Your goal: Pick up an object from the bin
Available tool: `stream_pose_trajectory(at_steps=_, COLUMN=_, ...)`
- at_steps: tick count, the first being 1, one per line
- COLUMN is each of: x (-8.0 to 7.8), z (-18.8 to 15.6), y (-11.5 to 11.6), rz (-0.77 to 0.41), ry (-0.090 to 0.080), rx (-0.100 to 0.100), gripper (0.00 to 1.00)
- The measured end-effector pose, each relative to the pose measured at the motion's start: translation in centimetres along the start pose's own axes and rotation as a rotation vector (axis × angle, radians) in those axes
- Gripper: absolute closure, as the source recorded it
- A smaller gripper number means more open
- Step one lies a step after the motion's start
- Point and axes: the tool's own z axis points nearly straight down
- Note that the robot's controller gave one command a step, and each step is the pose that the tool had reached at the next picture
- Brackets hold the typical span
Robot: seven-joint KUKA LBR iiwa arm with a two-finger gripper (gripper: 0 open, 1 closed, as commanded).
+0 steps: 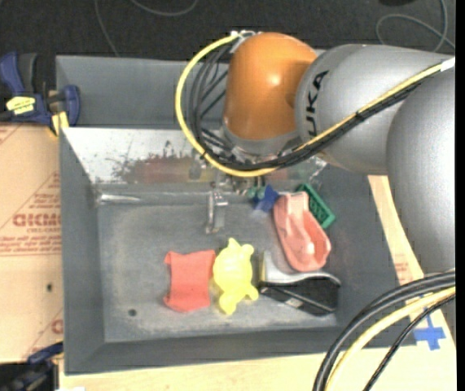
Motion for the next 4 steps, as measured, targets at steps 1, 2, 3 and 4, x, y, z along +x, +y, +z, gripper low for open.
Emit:
stream_pose_trajectory(at_steps=1, x=3.6, z=4.1, y=-0.4, rz=0.002, ry=0.0, rx=-0.004, gripper=0.0)
stream_pose_trajectory(at_steps=2, x=3.6, z=6.1, y=-0.4, rz=-0.083, ry=0.001, rx=0.0, gripper=0.0)
stream_pose_trajectory(at_steps=3, x=4.9, z=7.8, y=-0.7, rz=-0.329, ry=-0.003, rx=-0.002, gripper=0.0)
stream_pose_trajectory(at_steps=4, x=6.5, z=10.5, y=-0.3, rz=-0.292, ry=-0.003, rx=-0.001, gripper=1.0)
